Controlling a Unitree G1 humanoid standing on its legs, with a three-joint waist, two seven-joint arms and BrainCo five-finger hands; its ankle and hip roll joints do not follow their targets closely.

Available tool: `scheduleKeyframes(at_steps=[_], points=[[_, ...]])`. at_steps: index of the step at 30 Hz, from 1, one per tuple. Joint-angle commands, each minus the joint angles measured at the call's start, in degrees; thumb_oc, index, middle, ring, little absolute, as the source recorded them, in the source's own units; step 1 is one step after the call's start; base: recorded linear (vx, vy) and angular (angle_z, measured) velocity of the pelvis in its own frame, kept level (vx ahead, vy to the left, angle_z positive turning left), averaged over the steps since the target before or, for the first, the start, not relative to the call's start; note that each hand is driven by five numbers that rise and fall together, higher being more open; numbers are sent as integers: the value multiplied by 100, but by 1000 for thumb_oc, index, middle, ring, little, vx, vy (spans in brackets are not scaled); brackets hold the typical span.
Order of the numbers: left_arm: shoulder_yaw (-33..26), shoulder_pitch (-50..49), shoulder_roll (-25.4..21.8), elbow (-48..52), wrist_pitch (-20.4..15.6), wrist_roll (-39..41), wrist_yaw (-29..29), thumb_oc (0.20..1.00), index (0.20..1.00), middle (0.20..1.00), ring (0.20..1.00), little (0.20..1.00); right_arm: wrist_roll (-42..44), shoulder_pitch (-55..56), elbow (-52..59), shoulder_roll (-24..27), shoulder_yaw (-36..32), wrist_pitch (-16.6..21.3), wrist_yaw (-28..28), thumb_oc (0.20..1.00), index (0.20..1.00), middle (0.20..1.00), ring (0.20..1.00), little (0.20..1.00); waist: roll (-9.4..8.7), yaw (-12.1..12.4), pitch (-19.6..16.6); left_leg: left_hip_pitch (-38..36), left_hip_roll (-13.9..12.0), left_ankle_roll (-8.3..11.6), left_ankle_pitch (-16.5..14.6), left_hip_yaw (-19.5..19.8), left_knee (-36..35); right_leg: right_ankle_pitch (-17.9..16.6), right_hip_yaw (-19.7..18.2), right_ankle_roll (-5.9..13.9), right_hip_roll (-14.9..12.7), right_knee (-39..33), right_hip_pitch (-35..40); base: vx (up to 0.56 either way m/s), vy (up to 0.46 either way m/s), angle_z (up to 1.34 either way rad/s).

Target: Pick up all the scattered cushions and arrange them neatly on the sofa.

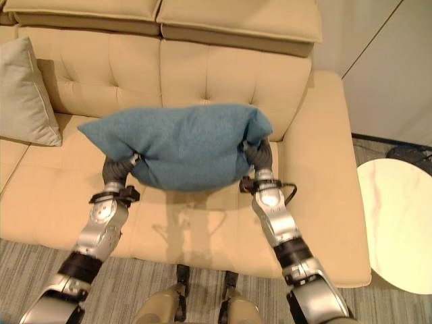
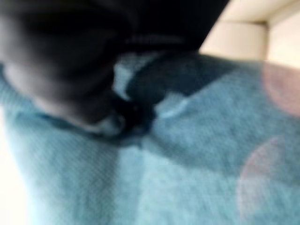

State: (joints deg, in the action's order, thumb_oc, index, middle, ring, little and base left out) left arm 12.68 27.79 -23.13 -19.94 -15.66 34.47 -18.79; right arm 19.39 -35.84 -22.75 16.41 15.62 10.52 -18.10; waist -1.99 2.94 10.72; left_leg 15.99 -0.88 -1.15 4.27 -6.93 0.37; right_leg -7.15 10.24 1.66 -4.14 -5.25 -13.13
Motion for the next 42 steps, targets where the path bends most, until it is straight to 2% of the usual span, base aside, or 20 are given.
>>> scheduleKeyframes(at_steps=[1,11,14,23,24,25,26,32,38,42], points=[[553,1440,-144,260,-878,-125,75,200,200,200,200,200,-309,-1013,399,-205,456,541,31,200,200,200,200,200,-130,31,-60,290,-119,377,-694,687,530,401,189,485,-137,397,-188,-4,-5,-5],[985,2703,-313,-604,-959,50,-38,200,200,200,200,200,-433,-1853,-220,117,463,594,-364,200,200,200,200,200,-182,-147,103,843,-140,449,-591,771,626,371,211,501,-205,555,-731,3,-1,0],[1235,3282,-460,-1078,-923,139,8,200,200,200,200,200,-488,-2316,-568,499,473,606,-530,200,200,200,200,200,-216,-254,162,1132,-162,450,-579,788,690,315,190,541,-195,623,-1040,7,7,5],[1266,3499,-424,-1432,-885,202,-1,200,200,200,200,200,-489,-2898,-1157,823,570,557,-642,200,200,200,200,200,-310,-286,214,1634,-140,441,-522,836,697,220,197,592,-205,625,-1555,5,-2,0],[1257,3649,-468,-1599,-874,165,-114,912,912,912,912,912,-560,-3086,-1284,845,616,520,-739,363,363,363,363,363,-305,-273,213,1693,-132,444,-475,865,619,219,219,602,-206,626,-1640,40,-10,1],[1270,3898,-558,-1817,-863,134,-218,1000,1000,1000,1000,1000,-737,-3320,-1419,883,678,482,-930,799,799,799,799,799,-283,-256,215,1734,-120,451,-406,894,513,210,243,615,-214,628,-1723,44,-13,5],[1300,4039,-629,-1908,-857,100,-264,1000,1000,1000,1000,1000,-827,-3448,-1507,918,723,437,-1028,1000,1000,1000,1000,1000,-275,-245,223,1743,-113,456,-374,914,450,208,250,617,-212,625,-1753,30,-8,6],[1549,5075,-1366,-2749,-598,-514,-766,1000,1000,1000,1000,1000,-1638,-4347,-2422,1161,876,-147,-2028,1000,1000,1000,1000,1000,-182,-82,292,1775,-64,507,-139,1093,74,211,378,652,-194,560,-1839,20,-13,12],[1652,5525,-1694,-3340,-418,-530,-901,1000,1000,1000,1000,1000,-1358,-4848,-3200,1485,1162,-441,-2177,1000,1000,1000,1000,1000,-166,68,212,1767,-39,557,-13,1215,-147,259,501,643,-156,498,-1851,22,-26,11],[1698,5669,-2005,-3703,-377,-423,-800,1000,1000,1000,1000,1000,-1098,-5036,-3667,1889,1446,-517,-2003,1000,1000,1000,1000,1000,-170,143,145,1707,-42,599,59,1293,-276,273,594,642,-143,426,-1774,13,-19,8]])
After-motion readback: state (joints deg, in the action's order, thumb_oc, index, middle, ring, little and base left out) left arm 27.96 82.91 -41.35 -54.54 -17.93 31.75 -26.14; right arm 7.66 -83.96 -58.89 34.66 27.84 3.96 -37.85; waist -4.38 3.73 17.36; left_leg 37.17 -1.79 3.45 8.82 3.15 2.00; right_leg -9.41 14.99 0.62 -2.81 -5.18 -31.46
